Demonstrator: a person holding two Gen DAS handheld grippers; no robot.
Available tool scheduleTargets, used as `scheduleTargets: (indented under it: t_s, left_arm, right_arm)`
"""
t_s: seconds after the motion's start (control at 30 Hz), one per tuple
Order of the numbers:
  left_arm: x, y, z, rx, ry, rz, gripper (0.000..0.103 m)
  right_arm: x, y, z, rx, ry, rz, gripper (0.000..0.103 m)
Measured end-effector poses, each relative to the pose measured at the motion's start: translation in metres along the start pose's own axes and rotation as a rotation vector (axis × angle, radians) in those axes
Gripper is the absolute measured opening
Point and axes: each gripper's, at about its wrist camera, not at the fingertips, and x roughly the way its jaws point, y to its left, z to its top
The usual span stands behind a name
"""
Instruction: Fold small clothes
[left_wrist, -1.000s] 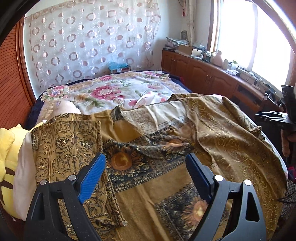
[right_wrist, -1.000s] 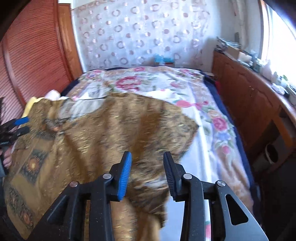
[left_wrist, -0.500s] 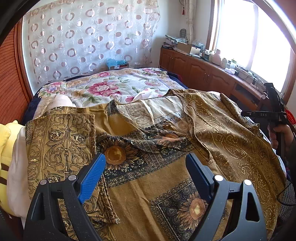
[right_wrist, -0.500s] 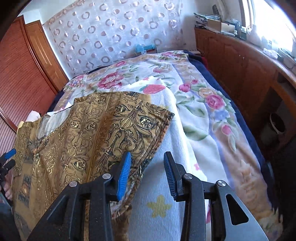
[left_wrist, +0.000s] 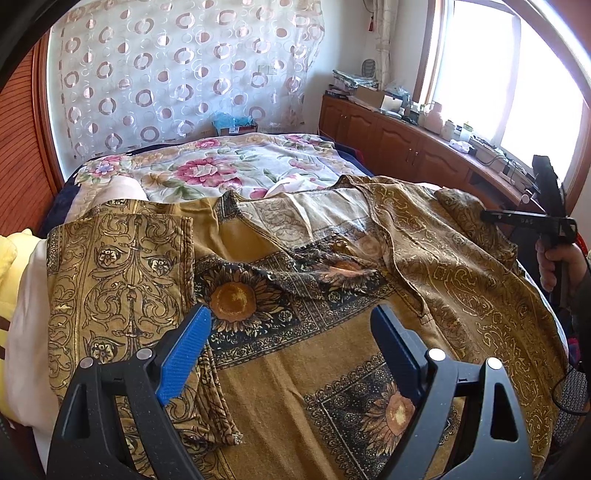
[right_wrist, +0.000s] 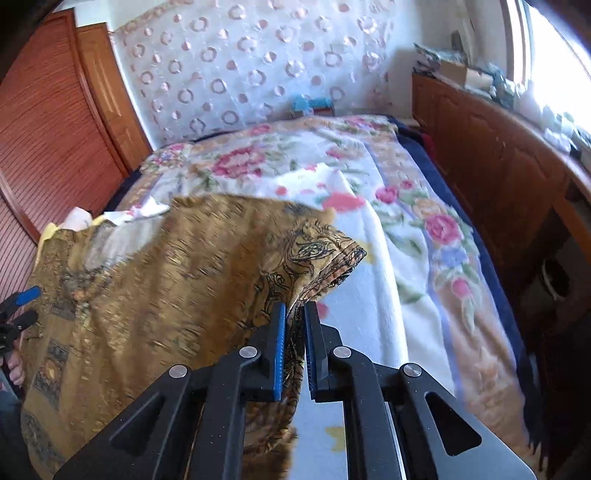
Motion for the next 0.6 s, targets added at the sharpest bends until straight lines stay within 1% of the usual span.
scheduleTargets:
  t_s: [0.13, 0.27, 0.4, 0.53, 0.57, 0.6]
  left_arm:
    - [-0.001, 0.0, 0.0, 0.0, -0.002, 0.005, 0.089]
    - [-0.001, -0.001, -0.001, 0.004, 0.001, 0.008, 0.089]
    - [-0.002, 0.001, -0.002, 0.004, 0.003, 0.014, 0.089]
    - [-0.003, 0.005, -0.002, -0.006, 0.0, 0.021, 0.089]
    - [-0.003, 0.006, -0.002, -0.007, 0.0, 0.023, 0.089]
    - [-0.004, 0.006, -0.002, -0.008, -0.001, 0.024, 0.089]
  right_arm:
    - [-0.009, 0.02, 0.009, -0.064, -0.044, 0.012, 0.008]
    - [-0.009, 0.036, 0.014, -0.126, -0.077, -0.009, 0.008]
    - [0.0, 0.047, 0.012, -0.143, -0.065, 0.041, 0.008]
    - [0.004, 0.065, 0.01, -0.168, -0.031, 0.122, 0.008]
    - [0.006, 0.069, 0.011, -0.18, -0.019, 0.139, 0.011]
    - [0.005, 0.07, 0.012, -0.189, -0.016, 0.146, 0.018]
